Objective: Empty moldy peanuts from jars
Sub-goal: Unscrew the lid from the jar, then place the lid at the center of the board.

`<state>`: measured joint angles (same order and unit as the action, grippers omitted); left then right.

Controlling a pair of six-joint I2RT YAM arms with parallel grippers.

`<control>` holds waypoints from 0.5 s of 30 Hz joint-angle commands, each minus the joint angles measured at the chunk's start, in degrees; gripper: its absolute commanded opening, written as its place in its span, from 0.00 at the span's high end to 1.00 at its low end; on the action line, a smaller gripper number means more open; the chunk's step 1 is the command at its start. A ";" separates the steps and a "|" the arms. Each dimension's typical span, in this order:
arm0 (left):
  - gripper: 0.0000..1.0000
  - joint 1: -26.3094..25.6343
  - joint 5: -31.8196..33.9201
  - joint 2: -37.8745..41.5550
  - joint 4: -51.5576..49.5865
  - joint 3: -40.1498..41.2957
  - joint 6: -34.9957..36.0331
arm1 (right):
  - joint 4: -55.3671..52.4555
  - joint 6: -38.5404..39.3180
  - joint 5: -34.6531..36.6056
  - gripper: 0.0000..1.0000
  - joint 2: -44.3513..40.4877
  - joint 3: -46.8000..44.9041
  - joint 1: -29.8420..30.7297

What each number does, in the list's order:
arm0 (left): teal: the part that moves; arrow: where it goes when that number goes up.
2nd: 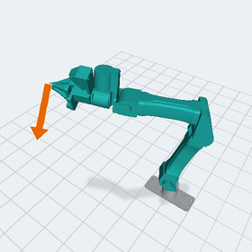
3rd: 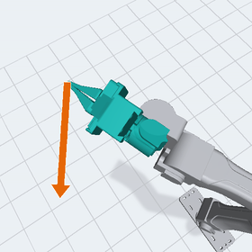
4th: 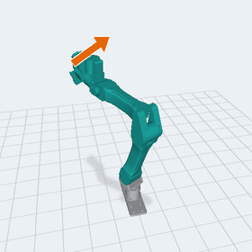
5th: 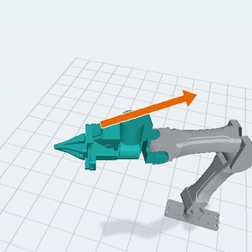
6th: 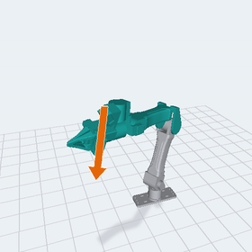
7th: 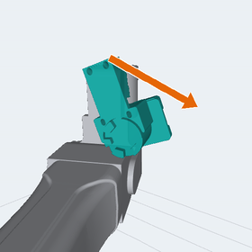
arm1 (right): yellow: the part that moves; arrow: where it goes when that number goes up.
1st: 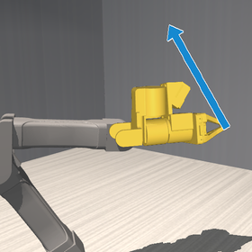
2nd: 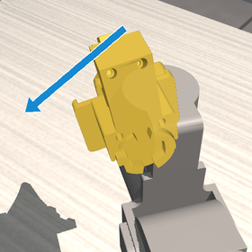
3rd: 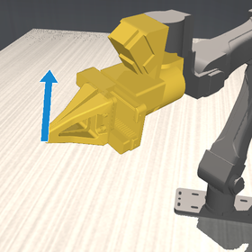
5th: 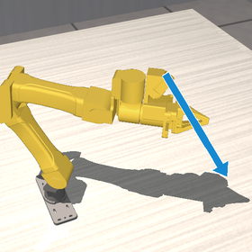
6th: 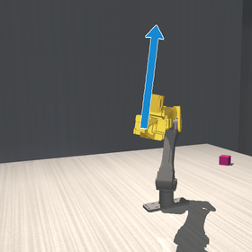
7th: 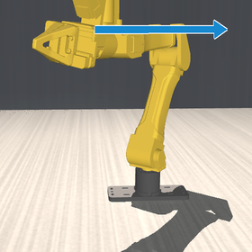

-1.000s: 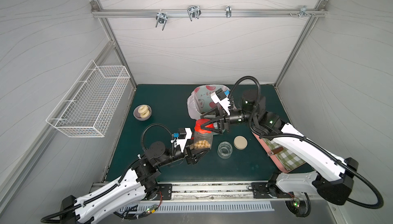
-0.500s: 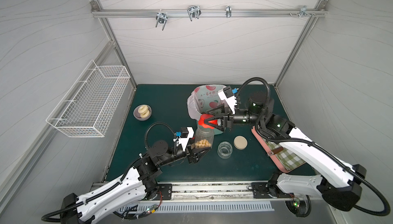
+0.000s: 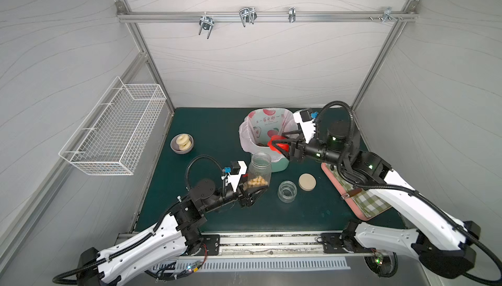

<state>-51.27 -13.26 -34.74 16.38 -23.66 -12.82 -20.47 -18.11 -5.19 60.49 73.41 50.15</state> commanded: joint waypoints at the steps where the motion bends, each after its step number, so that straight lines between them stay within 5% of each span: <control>1: 0.67 0.29 3.57 1.67 1.78 -2.14 0.60 | -4.86 1.90 11.59 0.64 -4.51 -1.98 -0.32; 15: 0.67 0.29 9.03 5.97 -0.09 -0.39 1.48 | -2.77 -1.85 36.44 0.64 -22.42 -26.77 -0.37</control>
<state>-51.27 -5.93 -29.85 15.11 -23.64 -12.21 -25.26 -18.13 23.73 40.32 50.37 50.11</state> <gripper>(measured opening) 0.732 0.658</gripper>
